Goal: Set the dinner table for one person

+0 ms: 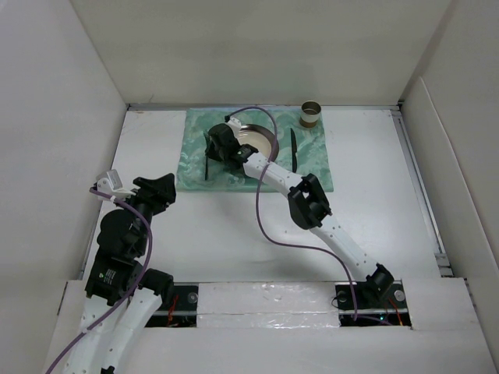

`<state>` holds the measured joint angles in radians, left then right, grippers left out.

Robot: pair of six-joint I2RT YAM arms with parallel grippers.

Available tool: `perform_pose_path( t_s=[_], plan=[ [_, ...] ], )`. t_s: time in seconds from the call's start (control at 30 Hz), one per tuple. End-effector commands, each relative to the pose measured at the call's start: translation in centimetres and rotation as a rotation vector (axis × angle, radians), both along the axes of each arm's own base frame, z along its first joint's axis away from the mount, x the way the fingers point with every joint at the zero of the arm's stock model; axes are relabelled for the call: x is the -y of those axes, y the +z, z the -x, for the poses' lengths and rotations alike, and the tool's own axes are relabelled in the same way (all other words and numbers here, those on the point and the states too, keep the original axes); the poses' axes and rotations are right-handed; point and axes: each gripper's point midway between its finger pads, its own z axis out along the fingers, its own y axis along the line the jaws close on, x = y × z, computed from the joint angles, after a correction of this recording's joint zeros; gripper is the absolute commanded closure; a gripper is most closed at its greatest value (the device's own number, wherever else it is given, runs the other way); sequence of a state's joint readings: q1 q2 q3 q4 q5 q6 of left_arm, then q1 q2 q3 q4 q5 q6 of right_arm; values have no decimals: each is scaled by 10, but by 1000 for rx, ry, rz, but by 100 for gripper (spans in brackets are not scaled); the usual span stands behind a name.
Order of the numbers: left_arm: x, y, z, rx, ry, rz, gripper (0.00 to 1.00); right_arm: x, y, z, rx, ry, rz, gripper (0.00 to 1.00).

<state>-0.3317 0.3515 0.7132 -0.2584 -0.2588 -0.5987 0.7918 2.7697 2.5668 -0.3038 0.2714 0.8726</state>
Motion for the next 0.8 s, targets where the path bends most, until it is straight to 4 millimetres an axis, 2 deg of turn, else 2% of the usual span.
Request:
perform_pose_path(
  t_s=[0.0,0.17,0.23,0.3,0.33,0.37,0.4,0.43,0.47,0.5,0.57,0.6,0.63,0.67,0.7,0.73,0.77],
  plan=[
    [2,10,-3,37,-10,-9,43,-14,28,-9,59,8,-102,82],
    [2,11,-3,39,-10,-8,43,-12,30,-9,59,-1,-101,80],
    [3,10,-3,37,-13,-8,43,-11,29,-8,56,1,-94,77],
    [3,10,-2,40,-13,-8,43,-9,36,-8,67,0,-93,75],
    [2,10,-2,39,-12,-8,43,-9,30,-7,71,5,-91,73],
    [3,10,-3,37,-12,-8,43,-11,36,-5,80,23,-107,70],
    [3,9,-3,34,-13,-9,43,-11,62,-4,112,30,-134,66],
    [3,10,-3,38,-15,-7,43,-10,77,-4,146,42,-134,63],
    [3,10,-3,37,-12,-11,43,-7,82,-2,167,49,-122,61],
    [2,9,-3,34,-10,-13,43,-3,121,0,221,57,-140,55],
    [2,8,-4,28,-6,-17,43,-1,158,10,301,88,-131,47],
    [2,8,-5,25,-8,-20,43,4,154,18,295,108,-102,41],
    [2,9,-5,27,-8,-21,43,7,212,31,398,131,-149,36],
    [2,8,-5,22,-8,-22,42,12,228,39,428,157,-153,29],
    [2,9,-5,22,-9,-25,41,14,215,53,411,187,-123,0],
    [2,8,-6,20,-6,-31,41,29,266,68,493,193,-169,0],
    [2,8,-6,17,-8,-35,40,36,277,81,515,223,-172,0]
  ],
)
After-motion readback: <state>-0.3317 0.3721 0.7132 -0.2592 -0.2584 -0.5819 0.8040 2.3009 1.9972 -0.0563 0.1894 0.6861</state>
